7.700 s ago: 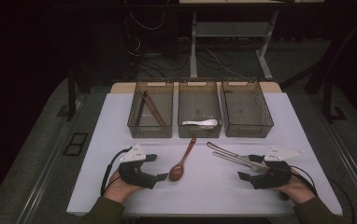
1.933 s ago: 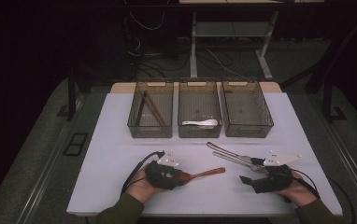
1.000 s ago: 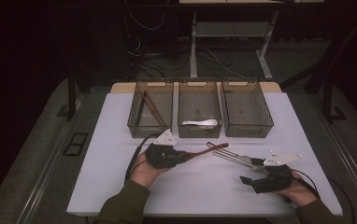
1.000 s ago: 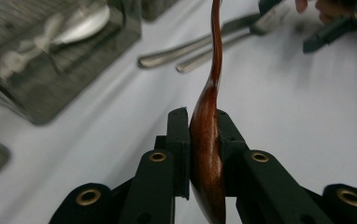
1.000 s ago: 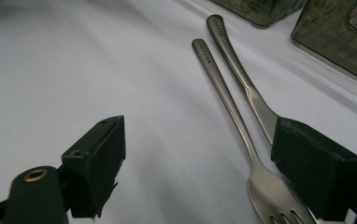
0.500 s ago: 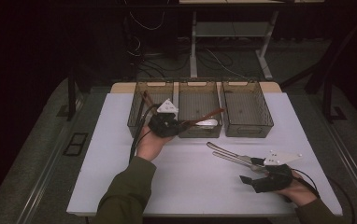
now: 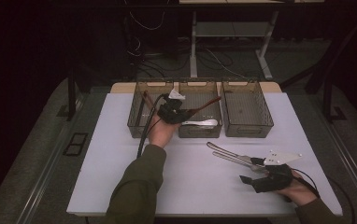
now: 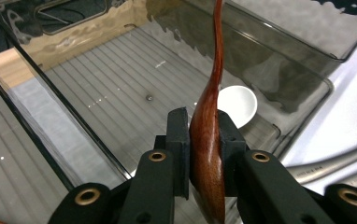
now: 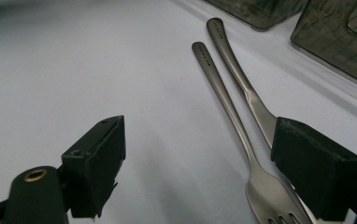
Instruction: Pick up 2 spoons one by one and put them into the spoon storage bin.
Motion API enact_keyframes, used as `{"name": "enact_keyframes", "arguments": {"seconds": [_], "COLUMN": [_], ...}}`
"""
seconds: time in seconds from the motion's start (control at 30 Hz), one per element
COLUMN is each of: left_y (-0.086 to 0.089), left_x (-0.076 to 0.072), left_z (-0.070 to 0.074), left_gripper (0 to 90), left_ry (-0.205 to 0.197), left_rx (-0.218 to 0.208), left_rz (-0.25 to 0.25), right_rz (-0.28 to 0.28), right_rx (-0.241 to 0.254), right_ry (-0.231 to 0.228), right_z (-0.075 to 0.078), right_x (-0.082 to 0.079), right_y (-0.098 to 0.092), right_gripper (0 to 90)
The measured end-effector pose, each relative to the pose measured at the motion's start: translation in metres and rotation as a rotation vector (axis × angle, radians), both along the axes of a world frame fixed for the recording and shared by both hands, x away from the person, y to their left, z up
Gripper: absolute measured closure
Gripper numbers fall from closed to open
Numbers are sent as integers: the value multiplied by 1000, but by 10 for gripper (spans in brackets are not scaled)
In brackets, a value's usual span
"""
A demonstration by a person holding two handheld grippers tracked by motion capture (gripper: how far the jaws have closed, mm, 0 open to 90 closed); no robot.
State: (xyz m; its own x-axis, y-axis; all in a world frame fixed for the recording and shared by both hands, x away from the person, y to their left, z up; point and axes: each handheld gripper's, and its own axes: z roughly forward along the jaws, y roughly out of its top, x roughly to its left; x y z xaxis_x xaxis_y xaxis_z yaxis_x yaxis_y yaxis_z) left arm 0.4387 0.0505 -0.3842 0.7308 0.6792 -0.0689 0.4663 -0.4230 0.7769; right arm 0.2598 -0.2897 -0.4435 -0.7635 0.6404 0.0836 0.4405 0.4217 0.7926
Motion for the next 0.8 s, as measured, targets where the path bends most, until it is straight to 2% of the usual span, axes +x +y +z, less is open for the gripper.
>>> {"name": "enact_keyframes", "arguments": {"seconds": [0.03, 0.13, 0.2, 0.3, 0.33, 0.47, 0.57, 0.63, 0.67, 0.8], "left_y": [-1, -1, -2, -1, 0, 0, 4, 6, 9, 17], "left_x": [0, 0, -1, -5, -7, -19, -30, -38, -43, -63], "left_z": [-1, -1, -1, 3, 4, 9, 12, 12, 13, 10], "left_gripper": [703, 635, 589, 524, 501, 434, 402, 382, 378, 362], "left_ry": [2, 0, -6, -9, -13, -32, -33, -34, -38, -39], "left_rx": [-1, 6, -5, -8, 3, -14, -47, -68, -56, -87], "left_rz": [1, -4, -14, -39, -51, -88, -114, -130, -144, -167], "right_rz": [0, 0, 1, 5, 5, -2, -18, -27, -30, -35], "right_rx": [-1, 0, 2, 4, 5, 4, 11, 23, 29, 36], "right_ry": [-1, 0, 0, 3, 4, 6, 15, 20, 18, 19], "right_z": [0, 0, 0, 0, 0, 0, 2, 2, 3, 5], "right_x": [0, 0, 0, 0, 0, 0, 2, 3, 3, 5], "right_y": [0, -1, 0, 0, 0, -1, -2, -4, -5, -7], "right_gripper": [177, 177, 176, 176, 176, 176, 176, 162, 161, 161]}}
